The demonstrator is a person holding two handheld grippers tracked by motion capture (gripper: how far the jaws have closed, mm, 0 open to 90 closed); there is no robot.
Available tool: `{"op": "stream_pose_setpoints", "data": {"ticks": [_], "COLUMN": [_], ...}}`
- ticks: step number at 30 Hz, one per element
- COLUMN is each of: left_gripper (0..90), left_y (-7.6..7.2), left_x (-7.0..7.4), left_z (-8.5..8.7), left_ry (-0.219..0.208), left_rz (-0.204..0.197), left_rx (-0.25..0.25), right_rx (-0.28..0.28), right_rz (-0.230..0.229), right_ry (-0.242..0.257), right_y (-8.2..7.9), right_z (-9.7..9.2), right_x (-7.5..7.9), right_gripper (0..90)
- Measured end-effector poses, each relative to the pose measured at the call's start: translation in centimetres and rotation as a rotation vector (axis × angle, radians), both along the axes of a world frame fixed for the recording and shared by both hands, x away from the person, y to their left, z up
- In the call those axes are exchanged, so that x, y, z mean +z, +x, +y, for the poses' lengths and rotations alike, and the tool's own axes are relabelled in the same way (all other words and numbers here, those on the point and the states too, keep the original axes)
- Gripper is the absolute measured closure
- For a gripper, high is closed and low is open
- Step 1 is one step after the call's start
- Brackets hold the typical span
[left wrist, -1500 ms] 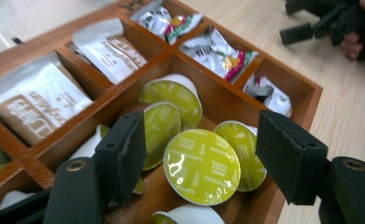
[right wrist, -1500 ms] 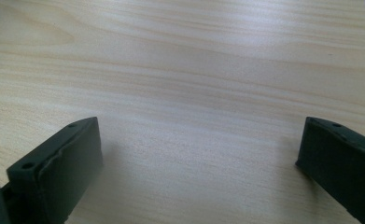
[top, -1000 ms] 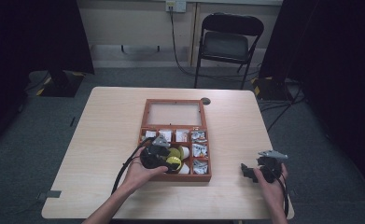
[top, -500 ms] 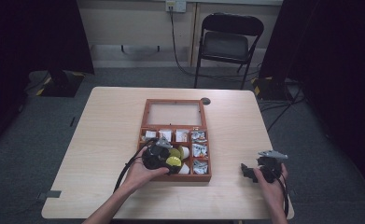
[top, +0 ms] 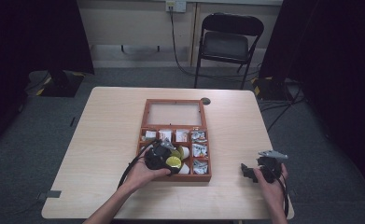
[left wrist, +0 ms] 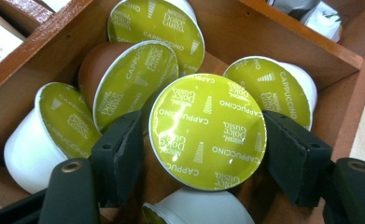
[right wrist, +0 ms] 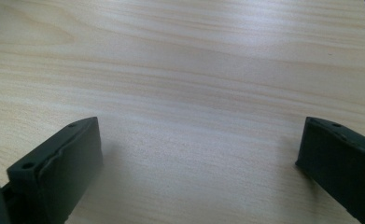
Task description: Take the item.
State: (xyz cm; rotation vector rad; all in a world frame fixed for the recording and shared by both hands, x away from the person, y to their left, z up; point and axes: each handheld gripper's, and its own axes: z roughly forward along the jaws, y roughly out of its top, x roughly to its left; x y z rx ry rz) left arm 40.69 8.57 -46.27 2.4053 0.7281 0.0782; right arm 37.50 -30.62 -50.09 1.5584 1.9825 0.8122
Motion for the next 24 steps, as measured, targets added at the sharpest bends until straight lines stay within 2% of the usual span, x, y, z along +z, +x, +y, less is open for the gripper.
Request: {"op": "stream_pose_setpoints", "data": {"ticks": [3,7,10,15,24], "left_gripper": [33.1,33.5,38.1,38.8,39.1], "left_y": [0.14,-0.01,-0.02,-0.05,-0.11], "left_x": [-0.11,-0.11,-0.08,-0.07,-0.05], "left_z": [-0.18,-0.33,-0.24,-0.24,0.00], "left_ry": [0.015,0.043,0.035,0.039,0.008], "left_rz": [0.024,0.005,0.000,-0.003,0.004], "left_rx": [-0.001,-0.011,-0.008,-0.016,0.002], "right_rx": [0.001,0.000,0.001,0.000,0.000], "right_rz": [-0.001,-0.001,-0.001,-0.001,-0.001], "right_ry": [0.000,0.000,0.000,0.000,0.000], "right_y": [0.00,-0.01,0.00,-0.01,-0.01], "right_z": [0.00,0.00,0.00,0.00,0.00], "right_x": [0.00,0.00,0.00,0.00,0.00], "right_gripper": [0.0,0.0,0.0,0.0,0.0]}}
